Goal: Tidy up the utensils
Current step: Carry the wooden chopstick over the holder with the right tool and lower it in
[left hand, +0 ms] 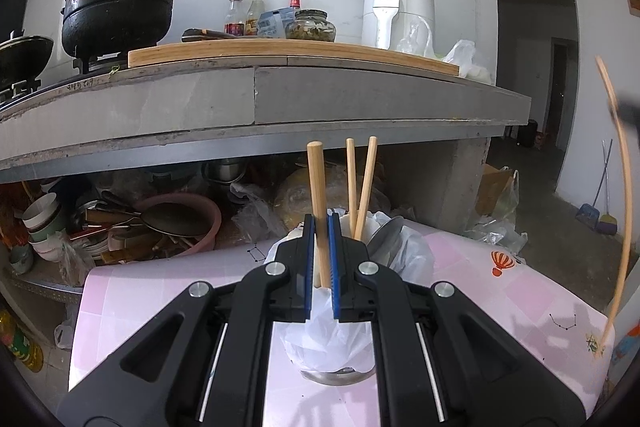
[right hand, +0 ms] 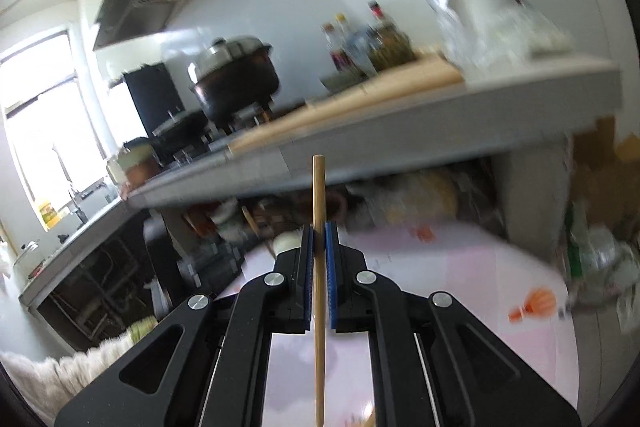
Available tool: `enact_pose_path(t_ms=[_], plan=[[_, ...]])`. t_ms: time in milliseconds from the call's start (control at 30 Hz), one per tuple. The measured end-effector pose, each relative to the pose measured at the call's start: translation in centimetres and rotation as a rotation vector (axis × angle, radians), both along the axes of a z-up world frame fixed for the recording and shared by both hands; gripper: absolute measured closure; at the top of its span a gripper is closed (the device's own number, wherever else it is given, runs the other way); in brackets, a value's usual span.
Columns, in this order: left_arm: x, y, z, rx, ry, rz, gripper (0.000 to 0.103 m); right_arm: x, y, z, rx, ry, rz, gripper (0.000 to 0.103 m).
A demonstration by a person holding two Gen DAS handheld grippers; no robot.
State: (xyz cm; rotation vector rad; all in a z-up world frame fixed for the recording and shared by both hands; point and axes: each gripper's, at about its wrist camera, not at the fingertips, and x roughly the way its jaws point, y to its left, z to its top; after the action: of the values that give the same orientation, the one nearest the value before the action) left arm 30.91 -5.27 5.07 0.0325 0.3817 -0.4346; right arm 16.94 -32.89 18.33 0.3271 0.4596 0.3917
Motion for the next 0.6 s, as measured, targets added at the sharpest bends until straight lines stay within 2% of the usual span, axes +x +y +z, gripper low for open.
enact_pose_path(t_ms=[133, 267, 400, 533, 600], plan=[[-0.2, 0.0, 0.0, -0.004, 0.001, 0.003, 0.097, 3.7, 1.1, 3.5, 0.048, -0.080, 0.032, 0.097], [-0.2, 0.0, 0.0, -0.003, 0.006, 0.000, 0.097, 7.4, 2.6, 5.3, 0.081, -0.117, 0.048, 0.097], [-0.5, 0.1, 0.1, 0.013, 0.006, 0.003, 0.097, 10.8, 4.6, 5.5, 0.065, -0.120, 0.052, 0.097], [-0.1, 0.7, 0.1, -0.004, 0.022, 0.004, 0.096, 12.6, 5.7, 4.7, 0.065, -0.129, 0.052, 0.097], [0.0, 0.9, 0.2, -0.012, 0.030, 0.002, 0.092, 13.5, 5.9, 4.2, 0.071, -0.122, 0.045, 0.097]])
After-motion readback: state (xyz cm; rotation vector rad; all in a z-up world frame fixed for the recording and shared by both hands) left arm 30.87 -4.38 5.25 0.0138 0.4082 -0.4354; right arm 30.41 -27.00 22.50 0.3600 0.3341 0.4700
